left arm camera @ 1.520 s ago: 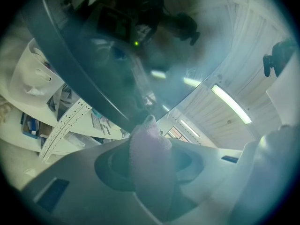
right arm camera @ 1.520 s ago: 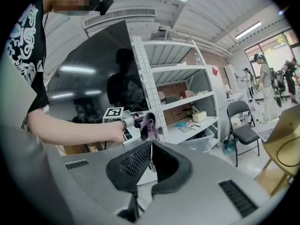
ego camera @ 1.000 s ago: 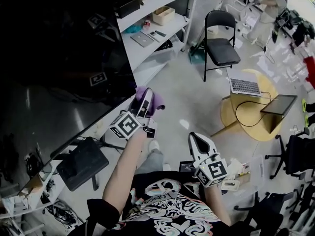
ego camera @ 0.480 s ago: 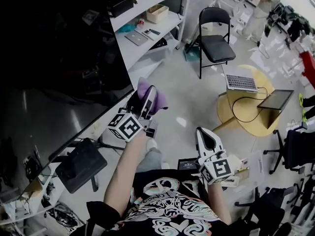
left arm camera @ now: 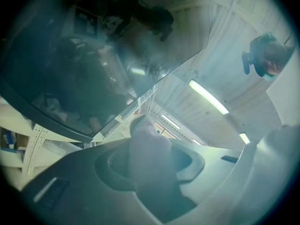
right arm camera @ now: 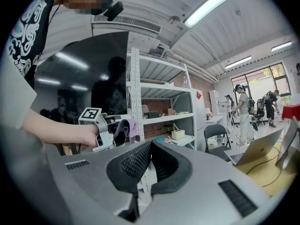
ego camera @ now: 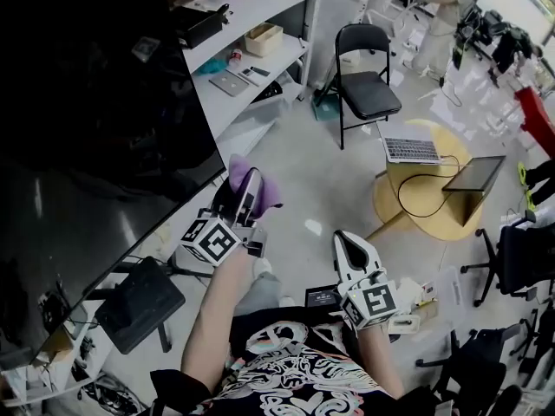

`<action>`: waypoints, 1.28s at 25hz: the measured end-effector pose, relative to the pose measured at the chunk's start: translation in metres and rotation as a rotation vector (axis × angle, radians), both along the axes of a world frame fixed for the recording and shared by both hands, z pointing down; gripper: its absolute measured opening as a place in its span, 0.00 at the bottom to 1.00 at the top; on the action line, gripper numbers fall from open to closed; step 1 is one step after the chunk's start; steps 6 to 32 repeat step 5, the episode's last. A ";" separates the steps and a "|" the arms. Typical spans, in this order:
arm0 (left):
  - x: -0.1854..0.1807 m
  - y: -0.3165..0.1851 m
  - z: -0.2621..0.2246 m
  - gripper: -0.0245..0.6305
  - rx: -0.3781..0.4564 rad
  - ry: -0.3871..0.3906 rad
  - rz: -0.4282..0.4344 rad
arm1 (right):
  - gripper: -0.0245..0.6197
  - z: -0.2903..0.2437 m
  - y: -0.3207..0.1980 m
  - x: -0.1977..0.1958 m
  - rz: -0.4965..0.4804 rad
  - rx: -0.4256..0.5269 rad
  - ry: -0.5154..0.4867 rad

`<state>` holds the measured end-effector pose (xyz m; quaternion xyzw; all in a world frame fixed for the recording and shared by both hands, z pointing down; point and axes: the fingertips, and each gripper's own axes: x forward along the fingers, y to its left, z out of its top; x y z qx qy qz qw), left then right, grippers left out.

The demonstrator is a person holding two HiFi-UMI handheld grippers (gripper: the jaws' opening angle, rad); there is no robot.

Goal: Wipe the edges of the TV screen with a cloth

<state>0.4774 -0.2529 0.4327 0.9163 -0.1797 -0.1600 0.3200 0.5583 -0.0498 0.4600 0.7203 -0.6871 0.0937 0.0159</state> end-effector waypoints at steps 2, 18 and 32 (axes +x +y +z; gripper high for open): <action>0.000 0.006 -0.004 0.30 0.006 0.005 0.007 | 0.08 -0.002 0.004 0.000 0.002 0.006 -0.002; 0.000 0.016 -0.010 0.30 0.021 0.008 0.017 | 0.08 -0.007 0.011 0.002 0.008 0.023 -0.004; 0.000 0.016 -0.010 0.30 0.021 0.008 0.017 | 0.08 -0.007 0.011 0.002 0.008 0.023 -0.004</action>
